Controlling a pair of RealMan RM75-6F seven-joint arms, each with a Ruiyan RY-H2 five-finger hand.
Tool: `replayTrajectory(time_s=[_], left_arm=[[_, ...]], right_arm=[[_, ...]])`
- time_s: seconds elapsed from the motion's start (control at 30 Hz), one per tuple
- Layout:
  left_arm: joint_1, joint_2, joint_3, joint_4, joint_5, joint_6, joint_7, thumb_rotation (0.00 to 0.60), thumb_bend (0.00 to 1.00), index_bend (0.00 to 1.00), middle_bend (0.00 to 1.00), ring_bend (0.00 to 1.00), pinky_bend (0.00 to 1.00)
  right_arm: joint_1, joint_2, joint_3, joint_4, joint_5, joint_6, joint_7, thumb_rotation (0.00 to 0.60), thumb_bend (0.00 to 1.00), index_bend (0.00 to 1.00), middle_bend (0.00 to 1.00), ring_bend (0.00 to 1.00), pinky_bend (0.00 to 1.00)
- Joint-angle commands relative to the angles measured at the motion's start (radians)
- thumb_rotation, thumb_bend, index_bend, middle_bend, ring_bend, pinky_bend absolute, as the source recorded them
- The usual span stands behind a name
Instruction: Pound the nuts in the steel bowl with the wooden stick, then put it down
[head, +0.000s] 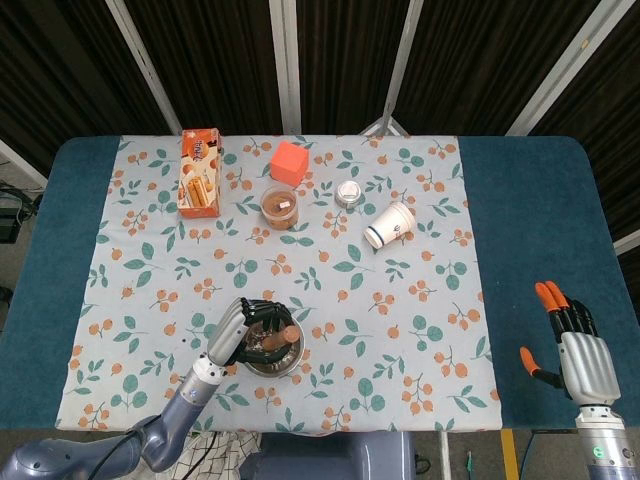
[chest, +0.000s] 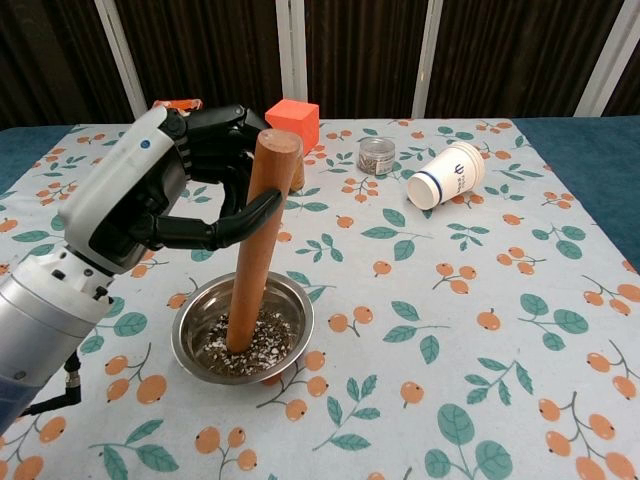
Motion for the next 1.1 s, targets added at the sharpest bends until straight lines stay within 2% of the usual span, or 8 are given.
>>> replayTrajectory(time_s=[0.03,0.53,1.1], left_arm=[[-0.005,0.002,-0.008,-0.006,0.004,0.011,-0.002,0.600,0.84,0.67,0.80,0.63,0.72],[-0.027,0.034,-0.023,-0.095,0.018,0.023,0.037,0.600,0.84,0.67,0.80,0.63,0.72],[-0.004,0.019,0.000,-0.029,-0.006,0.016,0.003,0.600,0.84,0.67,0.80,0.63,0.72]], right_arm=[[0.000,0.000,0.000,0.000,0.000,0.000,-0.001,0.600,0.37,0.00,0.00,0.00,0.00],[-0.001,0.001,0.000,0.001,-0.002,0.002,0.002,0.600,0.37,0.00,0.00,0.00,0.00],[0.000,-0.001,0.002,0.003,-0.001,0.001,0.003,0.600,0.37,0.00,0.00,0.00,0.00]])
